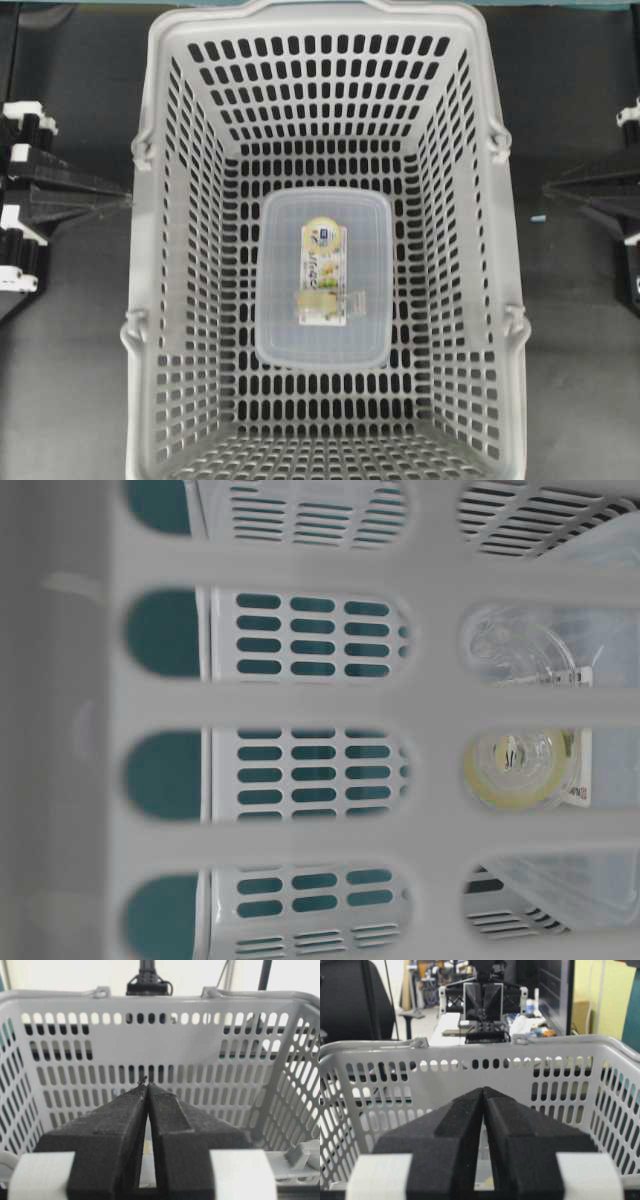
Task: Pick up the tape dispenser from the shopping basket with the left arm.
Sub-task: 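Move the open left gripper into the basket above the tape dispenser, then lower the left gripper and close it around the clear tape dispenser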
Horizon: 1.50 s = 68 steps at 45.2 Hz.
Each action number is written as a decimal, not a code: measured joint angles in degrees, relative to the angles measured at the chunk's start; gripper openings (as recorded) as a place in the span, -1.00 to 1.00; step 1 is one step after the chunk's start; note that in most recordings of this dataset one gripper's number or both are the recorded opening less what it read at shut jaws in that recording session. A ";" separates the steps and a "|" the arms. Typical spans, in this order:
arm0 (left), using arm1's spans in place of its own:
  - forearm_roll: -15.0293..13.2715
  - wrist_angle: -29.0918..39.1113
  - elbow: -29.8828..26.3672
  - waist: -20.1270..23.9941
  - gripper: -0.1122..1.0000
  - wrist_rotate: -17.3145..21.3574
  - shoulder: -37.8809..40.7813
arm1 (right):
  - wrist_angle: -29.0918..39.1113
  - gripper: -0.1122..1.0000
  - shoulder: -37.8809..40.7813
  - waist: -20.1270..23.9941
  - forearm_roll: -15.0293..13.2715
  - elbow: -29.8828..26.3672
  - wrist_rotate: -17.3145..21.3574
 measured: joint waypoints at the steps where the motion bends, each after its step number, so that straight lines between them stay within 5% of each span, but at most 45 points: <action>1: 0.00 0.00 0.00 0.00 -0.70 0.00 0.00 | 0.00 -0.80 0.00 0.00 0.00 0.09 -0.09; 11: 2.02 13.89 -13.36 -3.08 -0.80 -5.71 8.88 | 5.10 -0.80 -0.09 -0.09 0.53 -0.62 1.49; 29: 2.11 44.74 -37.97 -6.59 -0.80 -6.06 31.11 | 18.28 -0.77 -1.58 0.97 0.62 -2.99 1.67; 32: 2.11 49.75 -41.48 -6.77 -0.80 -6.06 34.28 | 19.07 -0.59 -2.02 1.05 0.62 -2.99 1.67; 43: 2.11 60.38 -50.19 -6.86 -0.80 -5.71 42.89 | 19.95 0.56 -3.25 1.14 0.62 -2.99 1.49; 51: 2.11 62.49 -52.73 -6.94 -0.76 -5.45 46.93 | 20.04 0.53 -3.60 1.14 0.62 -2.99 1.49; 55: 2.11 62.84 -52.91 -6.94 -0.48 -5.45 48.60 | 20.04 0.53 -3.87 1.14 0.62 -2.99 1.58; 64: 2.11 64.42 -54.14 -7.12 0.55 -5.54 52.73 | 20.04 0.53 -4.66 1.14 0.62 -2.99 1.58; 68: 2.11 64.51 -54.84 -7.29 0.81 -5.54 54.84 | 20.04 0.53 -5.01 1.14 0.62 -2.99 1.58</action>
